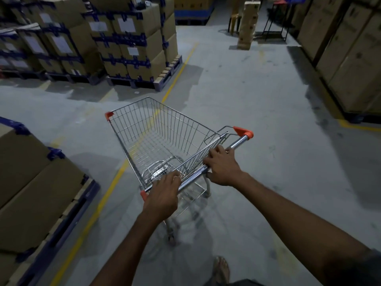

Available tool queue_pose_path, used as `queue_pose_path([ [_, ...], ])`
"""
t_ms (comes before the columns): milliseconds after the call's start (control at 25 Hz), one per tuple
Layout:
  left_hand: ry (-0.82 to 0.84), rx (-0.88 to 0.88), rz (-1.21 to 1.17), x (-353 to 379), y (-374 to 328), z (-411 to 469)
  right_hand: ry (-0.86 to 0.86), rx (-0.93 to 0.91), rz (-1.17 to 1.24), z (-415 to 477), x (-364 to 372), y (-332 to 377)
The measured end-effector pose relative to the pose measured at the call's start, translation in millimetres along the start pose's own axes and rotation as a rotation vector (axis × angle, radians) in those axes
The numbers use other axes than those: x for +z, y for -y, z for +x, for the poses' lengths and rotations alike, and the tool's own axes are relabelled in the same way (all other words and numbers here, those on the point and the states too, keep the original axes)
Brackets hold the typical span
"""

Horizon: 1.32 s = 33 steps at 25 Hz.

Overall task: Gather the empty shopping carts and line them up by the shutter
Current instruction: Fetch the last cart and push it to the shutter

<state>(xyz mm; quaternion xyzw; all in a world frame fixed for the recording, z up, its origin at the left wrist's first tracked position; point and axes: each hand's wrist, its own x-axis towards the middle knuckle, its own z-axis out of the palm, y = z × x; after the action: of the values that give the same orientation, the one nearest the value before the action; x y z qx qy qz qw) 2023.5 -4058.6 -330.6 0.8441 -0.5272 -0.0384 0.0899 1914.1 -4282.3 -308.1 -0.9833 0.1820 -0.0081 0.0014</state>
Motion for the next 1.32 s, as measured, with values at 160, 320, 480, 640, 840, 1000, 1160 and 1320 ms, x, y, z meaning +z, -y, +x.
queue_pose_path([
  [160,0.045,0.008,0.03,-10,9,-56,0.041,0.051,0.061,-57,-2,33],
  [320,0.222,-0.116,-0.002,-8,25,-101,0.092,0.018,0.115,-113,-3,63],
  [480,0.356,-0.174,0.126,-17,17,-135,0.217,0.009,0.093,-146,-6,91],
  [640,0.302,-0.188,0.142,-19,-6,-166,0.334,0.003,0.09,-172,-10,101],
  [840,0.356,-0.236,-0.083,-15,-52,-192,0.354,0.021,0.088,-209,-10,102],
  [1000,0.274,-0.27,-0.095,-2,-83,-218,0.27,0.026,0.088,-254,-5,107],
  [1160,0.299,-0.272,-0.1,3,-101,-258,0.219,0.019,0.091,-306,-1,118],
  [1320,0.308,-0.27,-0.136,4,-122,-304,0.221,0.01,0.063,-354,-1,134],
])
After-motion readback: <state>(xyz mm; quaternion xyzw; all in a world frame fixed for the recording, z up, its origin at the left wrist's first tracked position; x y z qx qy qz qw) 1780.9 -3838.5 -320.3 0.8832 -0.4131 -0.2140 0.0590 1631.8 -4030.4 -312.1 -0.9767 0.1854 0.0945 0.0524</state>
